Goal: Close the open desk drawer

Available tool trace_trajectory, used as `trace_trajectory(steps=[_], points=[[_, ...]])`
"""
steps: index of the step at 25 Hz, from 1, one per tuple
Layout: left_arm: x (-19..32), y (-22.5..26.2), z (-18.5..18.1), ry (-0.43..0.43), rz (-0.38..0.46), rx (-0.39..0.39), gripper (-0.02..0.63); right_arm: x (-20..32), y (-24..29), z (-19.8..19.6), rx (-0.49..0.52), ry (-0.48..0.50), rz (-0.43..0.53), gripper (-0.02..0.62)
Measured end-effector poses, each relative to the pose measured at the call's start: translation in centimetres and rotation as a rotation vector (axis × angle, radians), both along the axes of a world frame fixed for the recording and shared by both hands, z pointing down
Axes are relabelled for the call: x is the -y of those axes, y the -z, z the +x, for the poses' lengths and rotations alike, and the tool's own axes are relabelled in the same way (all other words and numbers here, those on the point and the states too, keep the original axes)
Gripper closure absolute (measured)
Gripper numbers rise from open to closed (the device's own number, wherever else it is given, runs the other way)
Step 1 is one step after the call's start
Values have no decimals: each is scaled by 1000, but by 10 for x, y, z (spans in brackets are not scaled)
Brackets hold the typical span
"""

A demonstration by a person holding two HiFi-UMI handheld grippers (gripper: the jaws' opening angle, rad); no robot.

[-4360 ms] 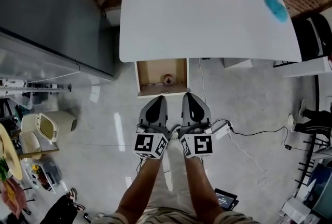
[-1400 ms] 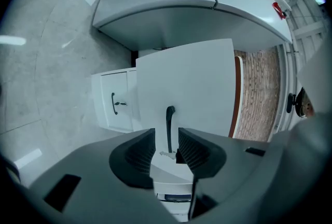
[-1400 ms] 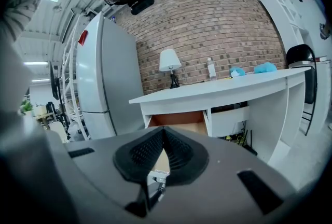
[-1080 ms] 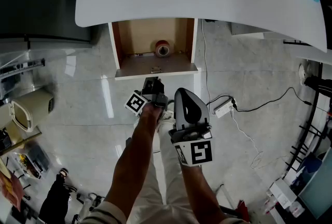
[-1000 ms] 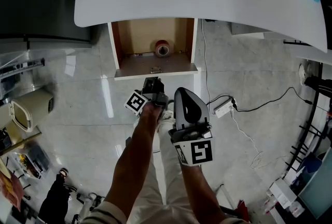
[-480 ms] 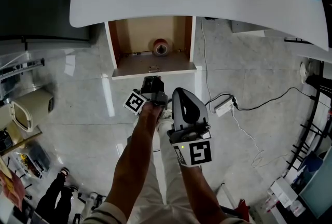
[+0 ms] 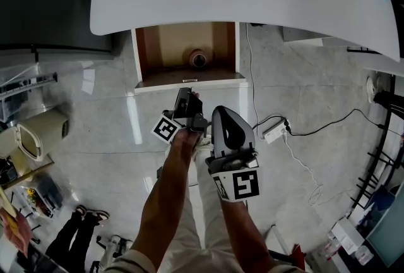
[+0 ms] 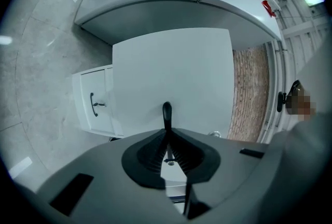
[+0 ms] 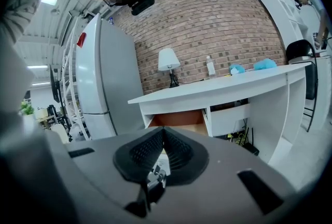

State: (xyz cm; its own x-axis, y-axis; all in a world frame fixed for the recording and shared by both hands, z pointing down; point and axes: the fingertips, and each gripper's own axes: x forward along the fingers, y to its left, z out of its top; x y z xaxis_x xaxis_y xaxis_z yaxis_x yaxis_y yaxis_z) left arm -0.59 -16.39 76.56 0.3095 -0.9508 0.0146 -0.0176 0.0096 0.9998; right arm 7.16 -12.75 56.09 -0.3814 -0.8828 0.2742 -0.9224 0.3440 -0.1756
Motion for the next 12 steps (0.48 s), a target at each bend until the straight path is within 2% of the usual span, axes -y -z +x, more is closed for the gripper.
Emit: trace_trajectory(steps=[7, 12], points=[[10, 24, -1, -1, 71, 1, 580, 0, 0, -2, -2, 1, 3, 584], [14, 32, -2, 3, 85, 7, 580, 2, 3, -4, -4, 1, 5, 584]])
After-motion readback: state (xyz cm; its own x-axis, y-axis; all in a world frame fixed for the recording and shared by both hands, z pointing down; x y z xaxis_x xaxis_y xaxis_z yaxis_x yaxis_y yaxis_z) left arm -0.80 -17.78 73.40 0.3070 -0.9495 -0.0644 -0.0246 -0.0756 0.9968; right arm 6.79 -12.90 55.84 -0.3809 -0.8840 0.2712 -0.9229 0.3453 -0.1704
